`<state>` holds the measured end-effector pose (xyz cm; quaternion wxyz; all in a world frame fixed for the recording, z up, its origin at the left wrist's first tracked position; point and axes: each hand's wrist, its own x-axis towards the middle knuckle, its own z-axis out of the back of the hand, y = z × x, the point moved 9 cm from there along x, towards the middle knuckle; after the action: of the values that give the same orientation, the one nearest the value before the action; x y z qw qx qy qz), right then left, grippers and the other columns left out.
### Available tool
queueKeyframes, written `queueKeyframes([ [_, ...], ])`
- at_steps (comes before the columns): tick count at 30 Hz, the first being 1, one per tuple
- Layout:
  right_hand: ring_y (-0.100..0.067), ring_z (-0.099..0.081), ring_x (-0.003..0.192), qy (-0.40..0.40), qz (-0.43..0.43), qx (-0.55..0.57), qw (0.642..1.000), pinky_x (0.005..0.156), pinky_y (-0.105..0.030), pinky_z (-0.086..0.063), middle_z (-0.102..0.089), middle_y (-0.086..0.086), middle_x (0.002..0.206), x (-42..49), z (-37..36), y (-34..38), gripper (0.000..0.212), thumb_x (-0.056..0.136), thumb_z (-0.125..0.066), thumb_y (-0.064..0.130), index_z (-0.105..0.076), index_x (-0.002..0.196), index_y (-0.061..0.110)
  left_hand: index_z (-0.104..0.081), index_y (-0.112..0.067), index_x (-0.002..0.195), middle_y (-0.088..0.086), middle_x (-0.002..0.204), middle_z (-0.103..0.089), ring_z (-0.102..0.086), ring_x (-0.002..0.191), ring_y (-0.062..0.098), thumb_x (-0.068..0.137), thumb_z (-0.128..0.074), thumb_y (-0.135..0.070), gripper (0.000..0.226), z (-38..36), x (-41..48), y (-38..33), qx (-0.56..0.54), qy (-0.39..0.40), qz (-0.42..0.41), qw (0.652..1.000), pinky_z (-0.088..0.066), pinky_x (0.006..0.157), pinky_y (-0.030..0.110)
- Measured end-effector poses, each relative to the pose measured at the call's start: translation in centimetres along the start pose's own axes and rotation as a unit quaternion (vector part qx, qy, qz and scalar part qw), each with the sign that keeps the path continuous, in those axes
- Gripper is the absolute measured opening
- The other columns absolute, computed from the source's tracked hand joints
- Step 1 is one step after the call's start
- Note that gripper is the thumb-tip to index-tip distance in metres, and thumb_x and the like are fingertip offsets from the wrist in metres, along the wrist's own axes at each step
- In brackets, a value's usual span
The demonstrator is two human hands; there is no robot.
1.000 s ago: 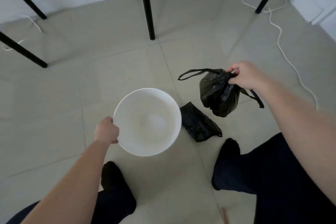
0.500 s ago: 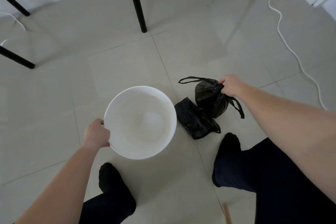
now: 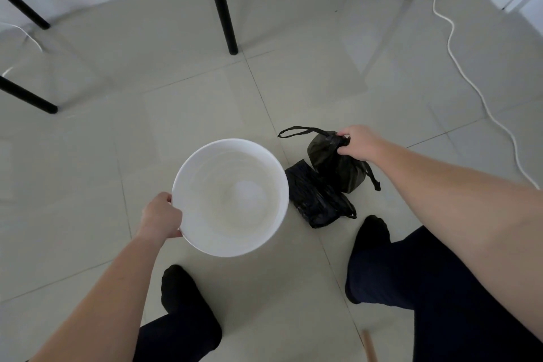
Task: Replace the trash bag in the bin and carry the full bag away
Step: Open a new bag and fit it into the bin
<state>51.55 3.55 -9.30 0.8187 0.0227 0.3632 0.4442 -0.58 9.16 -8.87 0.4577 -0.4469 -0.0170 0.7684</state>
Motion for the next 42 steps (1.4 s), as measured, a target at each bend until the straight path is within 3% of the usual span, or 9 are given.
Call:
queueKeyframes([
  [3, -0.032, -0.060, 0.125, 0.008, 0.004, -0.002, 1.000, 0.105, -0.038, -0.048, -0.064, -0.011, 0.138, -0.6, 0.2, 0.5, 0.057, 0.088, -0.076, 0.022, -0.060, 0.143, 0.016, -0.059, -0.014, 0.097, 0.021, 0.116, -0.064, -0.068, 0.085, 0.035, 0.090, -0.044, 0.013, 0.032, -0.1, -0.3, 0.2, -0.020, 0.001, 0.004, 1.000, -0.066, 0.066, 0.048],
  [10, -0.034, -0.054, 0.134, -0.011, 0.015, -0.031, 0.999, 0.111, -0.040, -0.043, -0.055, -0.014, 0.149, -1.8, 0.5, 1.7, 0.065, 0.089, -0.076, 0.023, -0.053, 0.150, 0.014, -0.061, -0.008, 0.113, 0.019, 0.120, -0.063, -0.067, 0.089, 0.035, 0.091, -0.045, 0.012, 0.034, -0.2, -0.7, 1.4, -0.054, 0.013, 0.019, 0.998, -0.066, 0.073, 0.054],
  [17, -0.031, -0.057, 0.124, -0.010, 0.042, -0.065, 0.997, 0.104, -0.043, -0.046, -0.053, -0.010, 0.136, -2.9, -1.6, 4.1, 0.056, 0.091, -0.073, 0.035, -0.057, 0.143, 0.024, -0.061, -0.009, 0.112, 0.017, 0.118, -0.065, -0.067, 0.085, 0.031, 0.090, -0.044, 0.012, 0.035, -0.3, -0.9, 1.6, -0.075, 0.016, 0.021, 0.997, -0.067, 0.074, 0.052],
  [23, -0.028, -0.058, 0.122, 0.017, 0.046, -0.064, 0.997, 0.099, -0.037, -0.046, -0.056, -0.009, 0.135, -3.0, -5.7, 4.4, 0.054, 0.092, -0.074, 0.034, -0.059, 0.141, 0.017, -0.060, -0.011, 0.116, 0.016, 0.119, -0.065, -0.069, 0.093, 0.035, 0.089, -0.044, 0.011, 0.038, -0.5, -0.7, 1.4, -0.086, 0.014, 0.022, 0.996, -0.067, 0.072, 0.050],
  [28, -0.031, -0.056, 0.128, 0.035, 0.010, -0.031, 0.999, 0.106, -0.040, -0.045, -0.053, -0.013, 0.143, -2.1, -10.2, 2.6, 0.060, 0.093, -0.074, 0.032, -0.054, 0.146, 0.012, -0.057, -0.012, 0.121, 0.015, 0.125, -0.064, -0.071, 0.097, 0.035, 0.092, -0.046, 0.011, 0.038, -0.9, -0.4, 1.1, -0.093, 0.016, 0.026, 0.995, -0.066, 0.065, 0.044],
  [33, -0.036, -0.056, 0.128, 0.032, -0.044, 0.002, 0.999, 0.105, -0.041, -0.046, -0.049, -0.016, 0.146, -0.9, -14.1, -0.7, 0.070, 0.091, -0.075, 0.033, -0.046, 0.152, 0.012, -0.058, -0.011, 0.121, 0.014, 0.123, -0.064, -0.069, 0.088, 0.028, 0.093, -0.047, 0.013, 0.038, -1.3, -0.2, 0.6, -0.094, 0.029, 0.038, 0.994, -0.063, 0.053, 0.035],
  [38, -0.038, -0.059, 0.120, 0.029, -0.091, 0.031, 0.995, 0.101, -0.045, -0.052, -0.055, -0.019, 0.137, 0.9, -16.8, -3.2, 0.068, 0.088, -0.076, 0.032, -0.049, 0.147, 0.011, -0.059, -0.013, 0.112, 0.014, 0.121, -0.065, -0.069, 0.090, 0.029, 0.093, -0.049, 0.013, 0.034, -1.6, 0.2, 0.4, -0.091, 0.031, 0.048, 0.994, -0.062, 0.051, 0.033],
  [42, -0.038, -0.061, 0.117, 0.030, -0.104, 0.016, 0.994, 0.093, -0.041, -0.052, -0.062, -0.018, 0.128, 2.3, -18.3, -4.2, 0.061, 0.088, -0.077, 0.032, -0.053, 0.138, 0.006, -0.057, -0.012, 0.119, 0.012, 0.119, -0.064, -0.067, 0.091, 0.027, 0.094, -0.048, 0.013, 0.036, -1.8, 0.2, 0.2, -0.078, 0.037, 0.050, 0.995, -0.063, 0.053, 0.032],
])
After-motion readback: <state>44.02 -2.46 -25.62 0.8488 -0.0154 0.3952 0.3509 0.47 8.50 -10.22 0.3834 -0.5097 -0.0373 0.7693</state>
